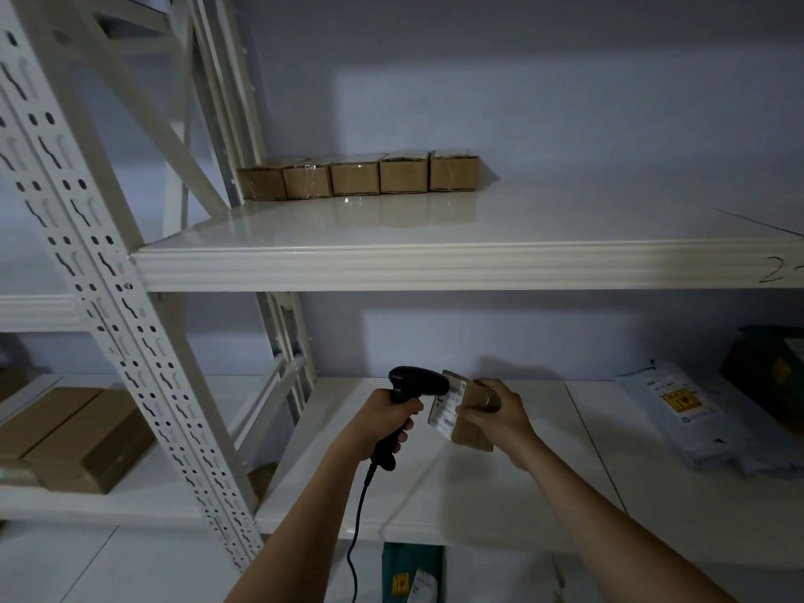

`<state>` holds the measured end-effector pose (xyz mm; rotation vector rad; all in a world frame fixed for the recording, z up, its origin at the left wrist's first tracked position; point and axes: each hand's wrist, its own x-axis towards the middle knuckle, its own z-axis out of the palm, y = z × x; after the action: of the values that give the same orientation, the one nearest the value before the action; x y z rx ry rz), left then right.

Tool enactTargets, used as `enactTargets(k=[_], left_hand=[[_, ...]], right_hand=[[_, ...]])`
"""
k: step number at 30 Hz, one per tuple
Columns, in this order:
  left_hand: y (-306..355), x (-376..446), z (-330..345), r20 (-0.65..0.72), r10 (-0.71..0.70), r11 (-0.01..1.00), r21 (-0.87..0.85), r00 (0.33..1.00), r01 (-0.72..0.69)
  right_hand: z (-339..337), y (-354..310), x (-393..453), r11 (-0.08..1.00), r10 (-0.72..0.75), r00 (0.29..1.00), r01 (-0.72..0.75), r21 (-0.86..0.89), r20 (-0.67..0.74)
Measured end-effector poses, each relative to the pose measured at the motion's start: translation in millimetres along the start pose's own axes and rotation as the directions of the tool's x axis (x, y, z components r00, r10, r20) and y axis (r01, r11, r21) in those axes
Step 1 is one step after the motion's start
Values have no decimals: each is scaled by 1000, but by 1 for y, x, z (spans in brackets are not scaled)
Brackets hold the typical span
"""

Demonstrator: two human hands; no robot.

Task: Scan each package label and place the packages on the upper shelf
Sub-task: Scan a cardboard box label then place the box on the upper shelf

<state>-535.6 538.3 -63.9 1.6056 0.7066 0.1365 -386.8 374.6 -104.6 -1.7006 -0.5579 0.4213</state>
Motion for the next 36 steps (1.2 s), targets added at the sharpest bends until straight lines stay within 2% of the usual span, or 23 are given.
enactTargets(k=[15,36], left_hand=[[-2,8,-9,6,13,997,77,1000,-13],[-2,8,-14,23,-3,997,74,1000,1]], right_hand=[[0,3,4,999,32,999,-32,5,6],[4,-1,0,998,54,999,-54,30,8]])
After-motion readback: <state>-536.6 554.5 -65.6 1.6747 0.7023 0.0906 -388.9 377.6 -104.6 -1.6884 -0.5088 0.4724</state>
